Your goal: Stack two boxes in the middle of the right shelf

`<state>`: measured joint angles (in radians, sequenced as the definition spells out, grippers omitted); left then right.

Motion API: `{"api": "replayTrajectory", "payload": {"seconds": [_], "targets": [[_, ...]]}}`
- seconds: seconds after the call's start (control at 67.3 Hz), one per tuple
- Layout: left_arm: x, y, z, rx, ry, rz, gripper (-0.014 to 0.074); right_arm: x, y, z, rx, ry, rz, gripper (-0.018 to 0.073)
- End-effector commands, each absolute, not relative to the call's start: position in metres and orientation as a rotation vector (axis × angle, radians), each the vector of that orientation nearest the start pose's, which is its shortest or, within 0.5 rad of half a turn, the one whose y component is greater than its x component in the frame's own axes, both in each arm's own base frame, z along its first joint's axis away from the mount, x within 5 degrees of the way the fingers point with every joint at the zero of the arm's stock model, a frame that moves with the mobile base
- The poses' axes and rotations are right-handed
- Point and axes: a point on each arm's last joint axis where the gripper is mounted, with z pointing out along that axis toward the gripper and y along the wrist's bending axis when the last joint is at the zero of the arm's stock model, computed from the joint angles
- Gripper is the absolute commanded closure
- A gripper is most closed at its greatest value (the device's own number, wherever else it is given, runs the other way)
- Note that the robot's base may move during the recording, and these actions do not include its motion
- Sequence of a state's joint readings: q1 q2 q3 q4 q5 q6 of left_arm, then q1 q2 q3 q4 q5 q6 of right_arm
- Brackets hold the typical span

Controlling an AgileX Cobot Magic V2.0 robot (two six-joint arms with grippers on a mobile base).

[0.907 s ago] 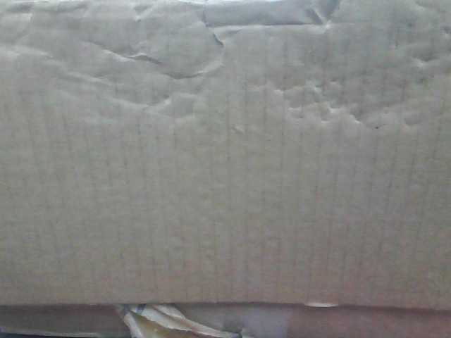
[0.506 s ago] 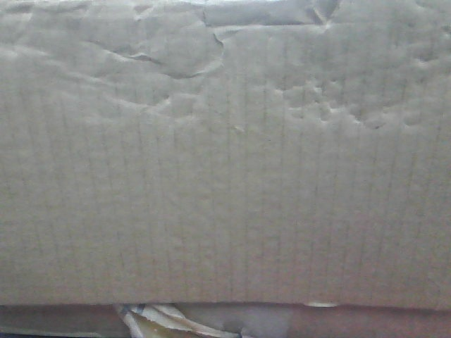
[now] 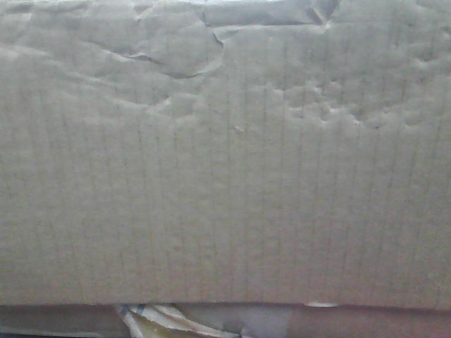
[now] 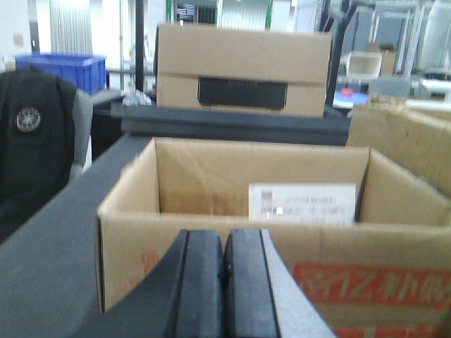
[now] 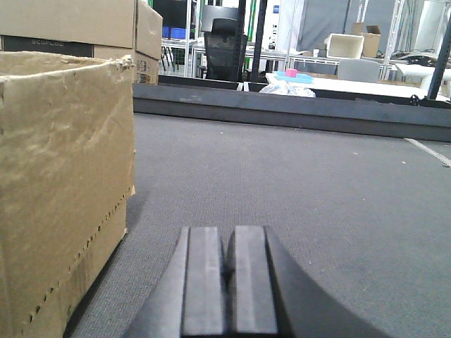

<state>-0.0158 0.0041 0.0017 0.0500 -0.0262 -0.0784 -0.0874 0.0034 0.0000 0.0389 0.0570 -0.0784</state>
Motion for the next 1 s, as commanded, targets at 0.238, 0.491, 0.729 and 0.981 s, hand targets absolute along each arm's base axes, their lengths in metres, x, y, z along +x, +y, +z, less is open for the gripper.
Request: {"api": "replayTrajectory", "payload": {"seconds": [0.238, 0.491, 0.729, 0.981], "targets": [[0.045, 0.000, 0.256, -0.015, 1.485, -0.021, 0.0707, 0.056, -0.005, 0.210, 0.039, 1.520, -0.102, 0.0722], [0.052, 0.002, 0.339, -0.020, 1.614, 0.010, 0.0707, 0.056, -0.005, 0.210, 0.039, 1.520, -0.102, 0.0722], [0.124, 0.003, 0.380, 0.011, 2.062, 0.065, 0.0707, 0.056, -0.005, 0.210, 0.039, 1.520, -0.102, 0.0722], [0.197, -0.006, 0.376, -0.039, 2.190, -0.082, 0.0707, 0.056, -0.005, 0.210, 0.039, 1.520, -0.102, 0.0722]]}}
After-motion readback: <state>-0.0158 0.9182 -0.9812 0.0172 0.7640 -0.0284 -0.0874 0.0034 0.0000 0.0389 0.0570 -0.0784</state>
